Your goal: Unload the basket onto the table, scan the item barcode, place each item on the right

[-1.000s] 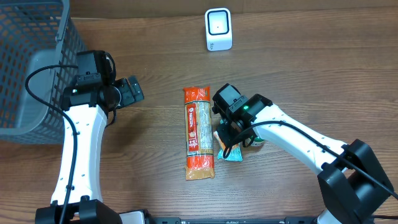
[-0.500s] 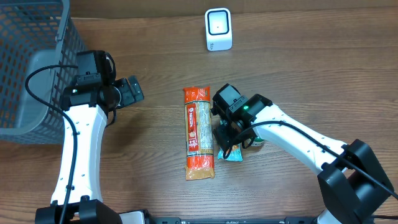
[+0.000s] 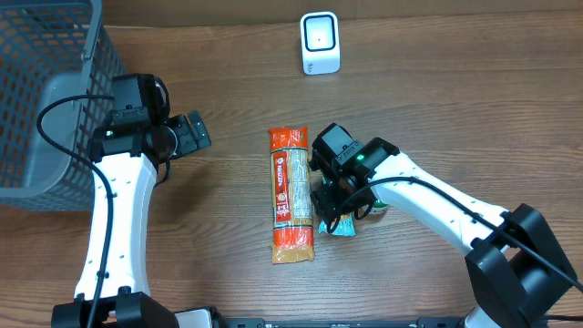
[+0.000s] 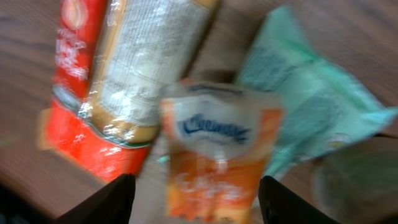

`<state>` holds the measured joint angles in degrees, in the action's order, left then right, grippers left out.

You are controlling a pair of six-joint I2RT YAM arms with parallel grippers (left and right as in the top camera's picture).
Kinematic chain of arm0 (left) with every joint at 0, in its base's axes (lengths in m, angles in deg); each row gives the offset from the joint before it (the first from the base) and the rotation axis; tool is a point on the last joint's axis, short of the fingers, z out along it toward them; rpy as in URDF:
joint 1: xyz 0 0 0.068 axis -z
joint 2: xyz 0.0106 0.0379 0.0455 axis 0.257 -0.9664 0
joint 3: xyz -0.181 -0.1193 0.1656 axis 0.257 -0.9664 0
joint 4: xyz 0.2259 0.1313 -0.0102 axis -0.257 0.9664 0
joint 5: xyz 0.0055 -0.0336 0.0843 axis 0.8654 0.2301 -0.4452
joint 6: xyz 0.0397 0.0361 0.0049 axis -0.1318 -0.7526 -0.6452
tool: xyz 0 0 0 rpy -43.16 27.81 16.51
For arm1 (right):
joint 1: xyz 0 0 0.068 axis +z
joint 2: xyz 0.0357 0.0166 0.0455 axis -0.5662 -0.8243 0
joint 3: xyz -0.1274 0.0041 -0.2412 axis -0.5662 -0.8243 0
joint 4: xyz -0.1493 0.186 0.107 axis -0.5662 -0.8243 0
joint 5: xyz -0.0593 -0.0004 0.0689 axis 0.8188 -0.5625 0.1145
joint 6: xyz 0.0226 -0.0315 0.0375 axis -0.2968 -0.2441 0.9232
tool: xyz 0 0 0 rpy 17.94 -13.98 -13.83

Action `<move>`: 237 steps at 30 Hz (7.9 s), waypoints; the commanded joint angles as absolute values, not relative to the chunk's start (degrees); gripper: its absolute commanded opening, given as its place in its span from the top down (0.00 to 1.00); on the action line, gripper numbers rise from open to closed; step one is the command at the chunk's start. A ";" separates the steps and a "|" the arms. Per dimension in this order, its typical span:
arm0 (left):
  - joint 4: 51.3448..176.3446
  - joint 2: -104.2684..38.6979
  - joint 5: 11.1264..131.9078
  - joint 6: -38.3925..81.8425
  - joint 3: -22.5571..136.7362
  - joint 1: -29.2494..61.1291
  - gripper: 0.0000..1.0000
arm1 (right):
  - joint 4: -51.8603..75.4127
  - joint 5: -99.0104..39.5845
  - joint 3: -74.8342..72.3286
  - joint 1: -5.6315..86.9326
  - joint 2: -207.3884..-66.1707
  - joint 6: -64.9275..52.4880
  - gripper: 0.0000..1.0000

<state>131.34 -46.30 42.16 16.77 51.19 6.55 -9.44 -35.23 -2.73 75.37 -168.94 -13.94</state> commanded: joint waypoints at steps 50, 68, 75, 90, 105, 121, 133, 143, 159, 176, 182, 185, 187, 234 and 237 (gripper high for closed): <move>131.30 -46.30 42.38 16.10 51.45 6.62 0.00 | -4.98 -32.46 -4.74 75.33 -168.26 10.30 0.65; 131.30 -46.30 42.38 16.10 51.45 6.62 0.00 | 1.01 -34.82 -8.52 75.35 -168.26 14.48 0.46; 131.30 -46.30 42.40 16.10 51.45 6.62 0.00 | 1.78 -34.84 -9.85 75.35 -168.26 16.45 0.46; 131.30 -46.30 42.40 16.10 51.45 6.62 0.00 | 3.68 -36.30 -9.18 75.33 -168.05 15.31 0.70; 131.30 -46.30 42.40 16.10 51.45 6.62 0.00 | -8.93 -21.44 2.58 75.28 -164.90 7.88 0.77; 131.30 -46.30 42.38 16.10 51.45 6.62 0.00 | -17.41 -0.76 14.50 65.84 -165.03 -0.76 0.67; 131.30 -46.30 42.40 16.10 51.45 6.62 0.00 | -11.99 -20.87 14.50 57.56 -165.53 -7.12 0.50; 131.30 -46.30 42.40 16.10 51.45 6.62 0.00 | -6.66 -30.86 14.50 53.78 -175.59 -7.49 0.49; 131.28 -46.30 42.40 16.12 51.45 6.62 0.00 | -4.08 -53.72 14.01 41.56 -186.12 -20.67 0.49; 131.30 -46.30 42.38 16.10 51.45 6.62 0.00 | 6.89 -48.61 6.80 45.80 -186.58 -20.60 0.58; 131.30 -46.30 42.40 16.10 51.45 6.62 0.00 | 7.22 -48.74 6.23 45.78 -186.58 -20.58 0.78; 131.30 -46.30 42.38 16.10 51.45 6.62 0.00 | 6.32 -49.90 6.26 45.78 -186.32 -20.60 0.81; 131.30 -46.30 42.38 16.10 51.45 6.62 0.00 | 6.41 -52.78 6.26 45.71 -186.12 -20.60 0.74; 131.30 -46.30 42.40 16.10 51.45 6.62 0.00 | -19.93 11.41 9.88 51.35 -168.02 -6.74 0.96; 131.30 -46.30 42.40 16.10 51.45 6.62 0.00 | -21.83 17.03 7.65 52.97 -168.07 -0.56 0.96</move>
